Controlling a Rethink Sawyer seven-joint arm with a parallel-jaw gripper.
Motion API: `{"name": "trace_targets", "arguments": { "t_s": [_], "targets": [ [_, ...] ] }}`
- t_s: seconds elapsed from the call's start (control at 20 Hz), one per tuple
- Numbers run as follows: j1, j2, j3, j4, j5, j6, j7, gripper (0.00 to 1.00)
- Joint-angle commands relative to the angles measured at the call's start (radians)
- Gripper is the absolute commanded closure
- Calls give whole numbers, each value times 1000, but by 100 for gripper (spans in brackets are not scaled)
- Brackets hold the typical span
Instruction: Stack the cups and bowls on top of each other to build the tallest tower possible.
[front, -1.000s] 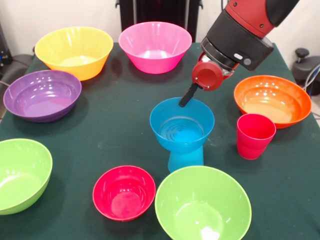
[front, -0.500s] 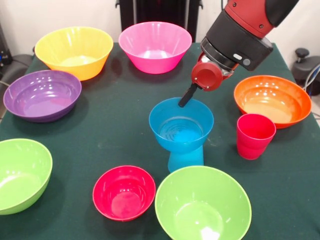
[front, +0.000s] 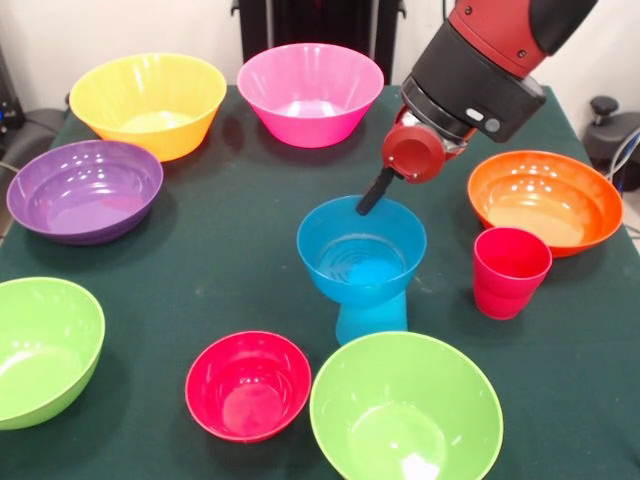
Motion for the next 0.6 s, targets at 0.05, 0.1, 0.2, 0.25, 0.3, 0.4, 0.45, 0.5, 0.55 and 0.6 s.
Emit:
{"name": "trace_targets", "arguments": {
  "t_s": [0.05, 0.1, 0.2, 0.25, 0.3, 0.4, 0.45, 0.5, 0.55, 0.6],
  "targets": [
    [-30, 54, 119, -81, -81, 37, 119, 100],
    [-30, 53, 119, -81, -82, 38, 119, 100],
    [-30, 51, 121, -79, -82, 36, 116, 100],
    [-30, 48, 123, -76, -82, 36, 112, 100],
    [-30, 47, 125, -74, -82, 35, 111, 100],
    [-29, 44, 127, -71, -82, 32, 108, 100],
    [-29, 46, 127, -72, -82, 28, 108, 100],
    [-30, 49, 126, -75, -81, 28, 110, 100],
    [-32, 54, 121, -81, -80, 30, 116, 100],
    [-33, 58, 117, -87, -80, 34, 122, 100]
  ]
}}
